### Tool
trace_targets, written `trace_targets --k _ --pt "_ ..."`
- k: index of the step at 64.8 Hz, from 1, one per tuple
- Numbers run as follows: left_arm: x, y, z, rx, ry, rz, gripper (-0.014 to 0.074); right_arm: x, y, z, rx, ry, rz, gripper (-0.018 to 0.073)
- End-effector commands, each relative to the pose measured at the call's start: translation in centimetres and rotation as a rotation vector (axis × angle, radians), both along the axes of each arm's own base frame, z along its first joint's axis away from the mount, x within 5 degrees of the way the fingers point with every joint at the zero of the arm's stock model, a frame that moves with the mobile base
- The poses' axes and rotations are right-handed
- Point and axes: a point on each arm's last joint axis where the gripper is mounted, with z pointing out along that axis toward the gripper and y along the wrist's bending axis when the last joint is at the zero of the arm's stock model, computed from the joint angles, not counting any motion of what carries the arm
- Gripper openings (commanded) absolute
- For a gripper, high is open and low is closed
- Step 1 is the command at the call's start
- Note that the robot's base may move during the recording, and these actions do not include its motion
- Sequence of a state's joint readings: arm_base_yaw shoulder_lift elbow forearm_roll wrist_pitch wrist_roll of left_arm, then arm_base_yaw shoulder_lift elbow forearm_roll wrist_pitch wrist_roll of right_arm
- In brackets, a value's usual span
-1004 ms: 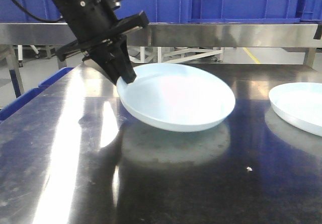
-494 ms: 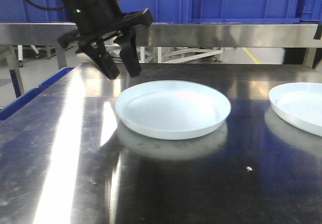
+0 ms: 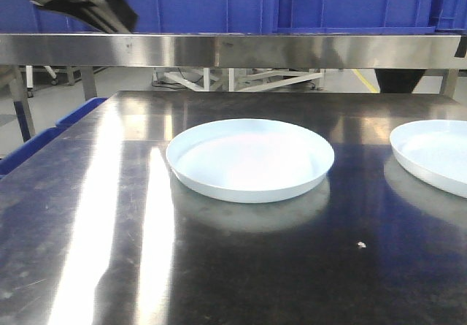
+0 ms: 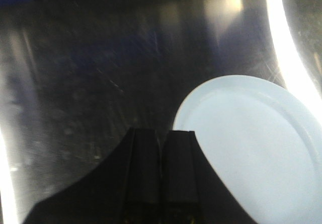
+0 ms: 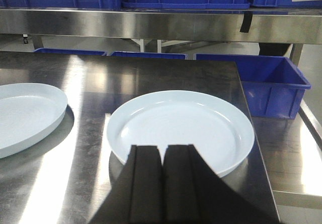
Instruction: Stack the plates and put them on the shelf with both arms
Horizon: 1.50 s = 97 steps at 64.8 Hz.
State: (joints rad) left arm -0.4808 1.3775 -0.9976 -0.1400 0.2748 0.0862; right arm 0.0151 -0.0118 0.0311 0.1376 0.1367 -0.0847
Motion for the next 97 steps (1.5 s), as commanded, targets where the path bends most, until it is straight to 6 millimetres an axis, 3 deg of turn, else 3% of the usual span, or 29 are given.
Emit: trace_targets --k 1,25,45,56,71,97 --pt "-2.3 1.4 2.5 -0.070 -0.235 0.007 0.0082 -0.1 -0.1 1.0 -0.008 -0.112 -0.018 0.0049" --pt "-11.7 9.0 0.0 -0.098 -0.421 0.144 0.0082 -0.1 -0.1 1.0 -0.008 -0.112 -0.018 0.0049" --pt "-17.2 11.5 -2.1 -0.103 -0.572 0.189 0.0082 -0.1 -0.1 1.0 -0.008 -0.112 -0.018 0.0049" --pt "-18.5 11.9 -2.7 -0.127 -0.605 0.194 0.0082 -0.1 -0.1 1.0 -0.008 -0.112 -0.018 0.0049" --pt "-18.5 12.0 -2.7 -0.131 -0.608 0.197 0.0090 -0.1 -0.1 1.0 -0.008 -0.112 -0.018 0.0049" --pt "-19.6 13.8 -2.1 -0.102 -0.697 0.384 0.0087 -0.1 -0.1 1.0 -0.008 -0.112 -0.018 0.0049"
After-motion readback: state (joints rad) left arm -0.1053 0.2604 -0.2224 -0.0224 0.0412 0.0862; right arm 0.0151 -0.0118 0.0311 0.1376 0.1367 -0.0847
